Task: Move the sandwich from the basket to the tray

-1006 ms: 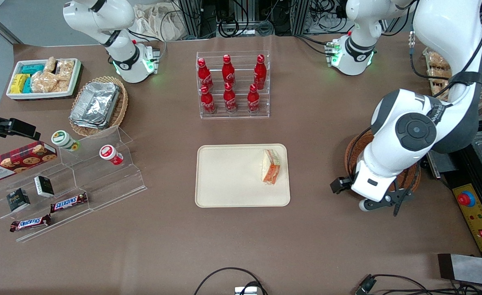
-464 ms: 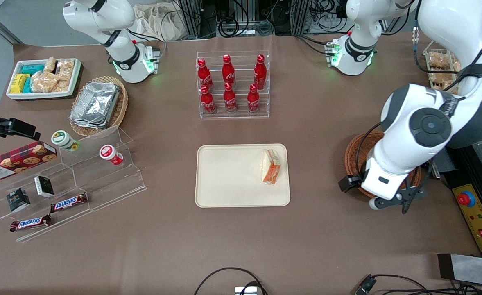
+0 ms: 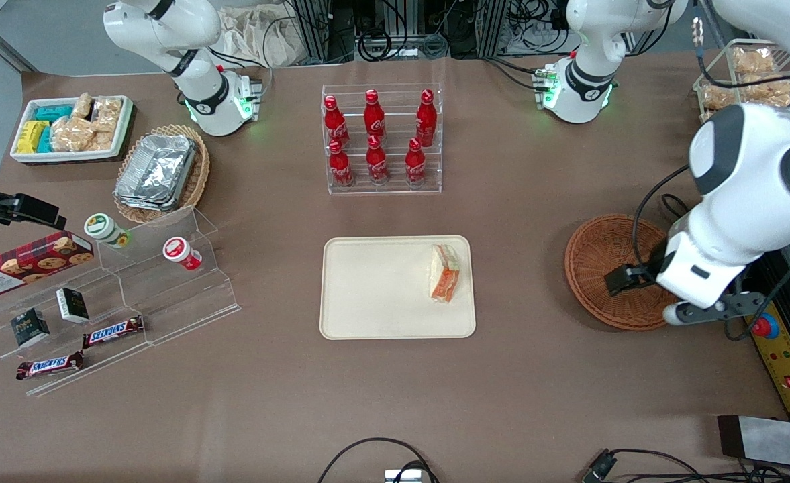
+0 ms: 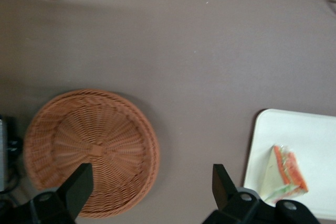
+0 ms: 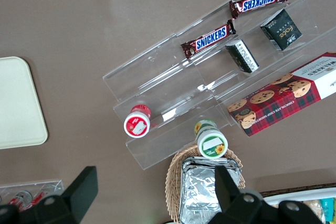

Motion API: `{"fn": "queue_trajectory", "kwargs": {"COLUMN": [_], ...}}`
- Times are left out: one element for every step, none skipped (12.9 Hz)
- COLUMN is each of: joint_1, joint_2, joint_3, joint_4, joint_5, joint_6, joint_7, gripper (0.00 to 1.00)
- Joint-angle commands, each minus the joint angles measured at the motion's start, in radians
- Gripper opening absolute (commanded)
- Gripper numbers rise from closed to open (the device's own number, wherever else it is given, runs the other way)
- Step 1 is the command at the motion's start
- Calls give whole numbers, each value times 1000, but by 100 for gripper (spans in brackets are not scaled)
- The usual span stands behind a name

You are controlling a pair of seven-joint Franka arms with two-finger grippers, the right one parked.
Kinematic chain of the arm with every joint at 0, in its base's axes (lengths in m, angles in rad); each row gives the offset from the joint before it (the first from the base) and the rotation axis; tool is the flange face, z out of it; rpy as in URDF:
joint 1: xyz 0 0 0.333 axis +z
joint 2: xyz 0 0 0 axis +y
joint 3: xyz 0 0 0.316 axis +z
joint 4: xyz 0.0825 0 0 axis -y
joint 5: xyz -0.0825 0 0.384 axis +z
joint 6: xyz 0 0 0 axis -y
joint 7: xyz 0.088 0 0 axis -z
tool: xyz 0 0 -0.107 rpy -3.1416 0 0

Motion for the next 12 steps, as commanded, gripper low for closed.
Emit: {"fn": "queue_trajectory", "kwargs": {"joint_1": [-17,-17,-18,-21,-23,-23,-23,-23,-24,-24,-24,-24], "joint_2": [-103,-123,-149,-172,-192,-207,-221,-239,-255,-265,-268,-268], "joint_3": [64,82,96,104,110,111,111,116,122,122,122,122], "joint_4": [-54,-55,-56,-56,-56,-56,-59,-72,-86,-94,-94,-94], "joint_5": [-24,-26,-26,-26,-26,-26,-24,-26,-26,-26,-26,-26], "joint_6": [-68,-94,-120,-140,-158,-172,-181,-181,-181,-181,-184,-192], "joint_7": [123,181,233,271,290,290,290,292,290,290,290,290], "gripper": [100,100,100,100,100,100,100,100,100,100,100,100]}}
